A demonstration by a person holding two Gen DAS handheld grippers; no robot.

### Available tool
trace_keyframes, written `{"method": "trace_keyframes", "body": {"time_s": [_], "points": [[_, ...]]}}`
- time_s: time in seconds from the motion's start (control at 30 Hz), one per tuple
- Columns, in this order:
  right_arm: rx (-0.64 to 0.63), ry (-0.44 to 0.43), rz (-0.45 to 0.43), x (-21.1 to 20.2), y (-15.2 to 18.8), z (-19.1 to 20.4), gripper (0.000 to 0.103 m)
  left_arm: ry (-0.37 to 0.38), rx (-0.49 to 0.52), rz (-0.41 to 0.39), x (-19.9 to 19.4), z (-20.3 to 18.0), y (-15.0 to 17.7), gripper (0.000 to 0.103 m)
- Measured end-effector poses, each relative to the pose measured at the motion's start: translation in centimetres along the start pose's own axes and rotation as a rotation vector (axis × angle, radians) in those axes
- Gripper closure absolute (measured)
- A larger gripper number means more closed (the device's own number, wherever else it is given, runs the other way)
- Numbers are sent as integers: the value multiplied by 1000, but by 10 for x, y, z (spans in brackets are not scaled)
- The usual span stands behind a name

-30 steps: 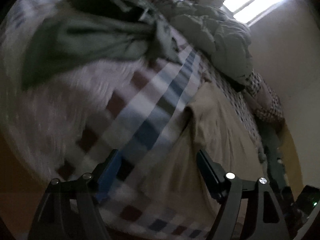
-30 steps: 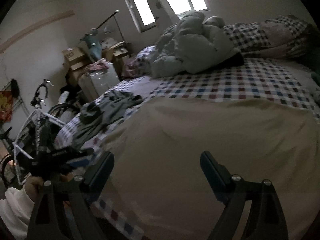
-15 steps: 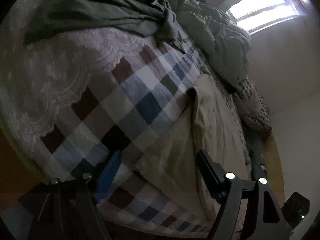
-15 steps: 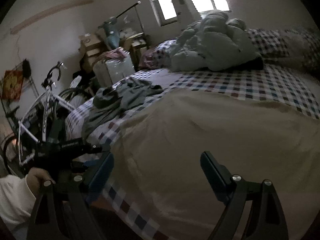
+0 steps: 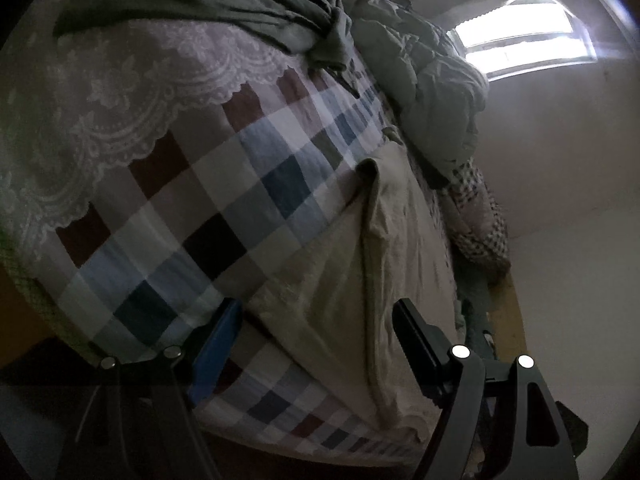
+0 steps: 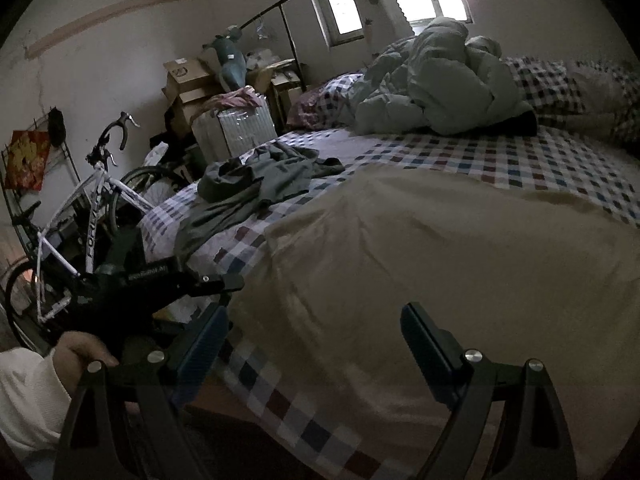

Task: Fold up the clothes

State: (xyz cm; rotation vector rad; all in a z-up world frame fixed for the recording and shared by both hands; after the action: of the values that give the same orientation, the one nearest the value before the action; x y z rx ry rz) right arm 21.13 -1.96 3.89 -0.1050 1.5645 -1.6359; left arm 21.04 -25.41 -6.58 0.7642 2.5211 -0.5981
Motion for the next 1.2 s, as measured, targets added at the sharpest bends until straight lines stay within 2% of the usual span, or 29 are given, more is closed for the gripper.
{"method": "trace_keyframes", "body": {"time_s": [0.17, 0.2, 0.27, 0.33, 0.37, 0.4, 0.5, 0.73, 0.87, 1.03, 1.2], "points": [[-82, 28, 10, 3, 8, 16, 12, 4, -22, -4, -3, 5, -2, 42], [-96, 28, 14, 4, 10, 20, 12, -4, -24, 2, -2, 6, -2, 54], [-120, 29, 21, 6, 14, 26, 12, -22, -28, 12, 0, 8, -2, 69], [-141, 33, 25, 8, 17, 32, 12, -36, -30, 18, 1, 11, -1, 79], [-154, 34, 28, 9, 19, 35, 12, -40, -29, 22, 0, 11, -1, 90], [-166, 35, 31, 10, 20, 37, 12, -44, -28, 24, 0, 11, -1, 93], [-232, 55, 30, 13, 24, 47, 12, -24, -35, 22, -5, 8, -1, 98], [-513, 150, 0, 29, 36, 80, 12, 37, -62, 27, -15, 3, -7, 99], [-660, 175, -4, 45, 45, 97, 12, 89, -39, 31, -21, -7, -9, 100], [-778, 245, 6, 76, 53, 111, 12, 137, -23, 43, -22, -19, -11, 100], [-828, 336, 0, 107, 46, 117, 12, 172, -28, 48, -25, -23, -14, 100]]}}
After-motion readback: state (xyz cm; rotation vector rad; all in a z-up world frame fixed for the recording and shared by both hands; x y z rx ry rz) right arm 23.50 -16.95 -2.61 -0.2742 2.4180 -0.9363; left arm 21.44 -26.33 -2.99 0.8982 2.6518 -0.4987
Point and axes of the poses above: each gripper's, at about its wrist camera, not at the fingertips, and x roughly the way its jaws point, z to its left, y to its underside, the point moved 3 cm from there along x, roughly the way its jaws point, and after that the axes turned 5 degrees about -z, right-handed, at the moved point
